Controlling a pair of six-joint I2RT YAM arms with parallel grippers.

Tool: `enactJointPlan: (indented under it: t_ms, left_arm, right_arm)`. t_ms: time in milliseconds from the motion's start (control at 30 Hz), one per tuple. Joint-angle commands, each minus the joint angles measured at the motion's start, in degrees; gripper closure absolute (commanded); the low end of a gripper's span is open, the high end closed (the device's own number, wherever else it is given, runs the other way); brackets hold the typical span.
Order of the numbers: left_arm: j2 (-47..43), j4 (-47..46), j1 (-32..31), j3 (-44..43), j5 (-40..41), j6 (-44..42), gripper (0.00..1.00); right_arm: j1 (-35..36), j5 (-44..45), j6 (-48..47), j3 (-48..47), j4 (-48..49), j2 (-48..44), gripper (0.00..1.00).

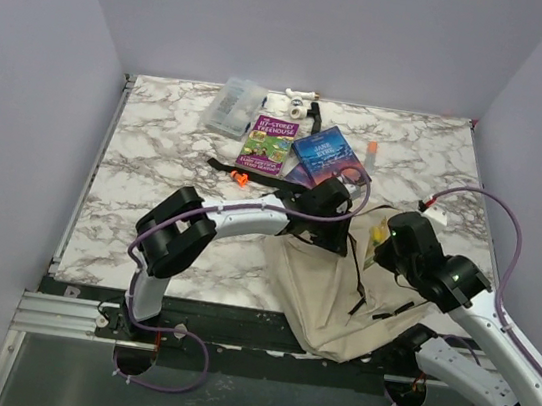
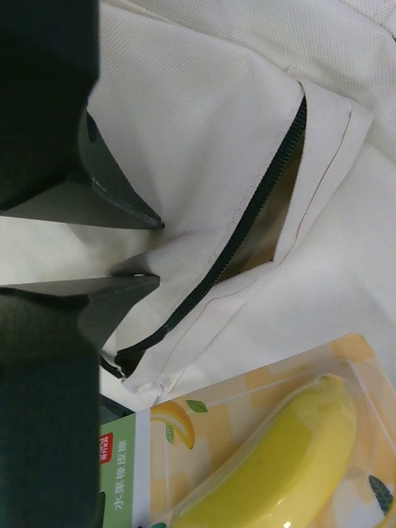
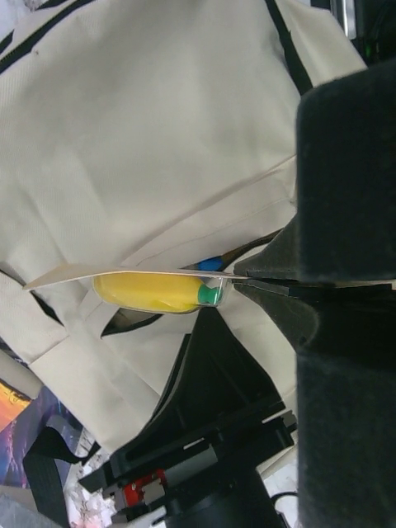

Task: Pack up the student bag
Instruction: Place the stationery in the student bag.

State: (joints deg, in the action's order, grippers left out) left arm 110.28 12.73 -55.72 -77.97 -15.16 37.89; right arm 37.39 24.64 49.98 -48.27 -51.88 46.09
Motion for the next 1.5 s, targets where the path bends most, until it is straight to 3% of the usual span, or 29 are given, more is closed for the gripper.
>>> enactJointPlan:
  t_ms: [0, 67, 333, 567, 833, 933, 1067, 1167, 1333, 1467]
  left_arm:
    - [1.9, 2.7, 0.6, -3.4, -0.4, -3.9, 0.94]
    - [1.4, 2.8, 1.2, -3.0, -0.3, -5.9, 1.00]
    - [-5.4, 3.1, 5.1, 1.1, -4.6, -20.6, 1.00]
    - [-9.6, 1.9, 7.2, 3.6, -12.3, -24.6, 1.00]
    - [-12.2, -0.9, 7.2, 5.8, -16.5, -25.9, 1.00]
    - [-13.2, -1.1, 7.2, 6.4, -16.9, -26.0, 1.00]
    - [-13.6, -0.8, 7.2, 6.2, -16.1, -26.2, 1.00]
    - [-14.1, -0.4, 7.1, 6.0, -16.9, -25.8, 1.00]
    - [-13.2, -0.1, 6.9, 5.1, -17.5, -24.3, 1.00]
    - [-12.7, -1.6, 6.7, 5.4, -18.9, -24.6, 1.00]
  right_arm:
    - [-0.2, -3.3, 0.0, 1.7, 5.4, 0.2, 0.99]
    - [-0.2, -5.7, -0.6, 2.4, 7.0, 0.4, 0.99]
    - [-0.2, -13.3, -4.7, 0.1, 5.0, 2.5, 0.99]
    - [-0.2, -19.5, -6.2, -1.5, -0.5, 4.7, 1.00]
    - [-0.7, -30.8, -9.7, 4.5, 13.9, 5.2, 0.99]
    - [-5.2, -40.4, -12.0, 9.7, 22.8, 7.0, 0.99]
    - [-16.5, -55.7, -14.6, 15.3, 30.3, 7.5, 0.99]
    - [-24.7, -65.1, -18.2, 14.8, 29.7, 11.5, 0.89]
    - [-25.3, -63.8, -21.3, 10.2, 28.8, 22.0, 0.88]
    - [-25.3, -65.9, -22.1, 9.3, 35.6, 23.5, 0.94]
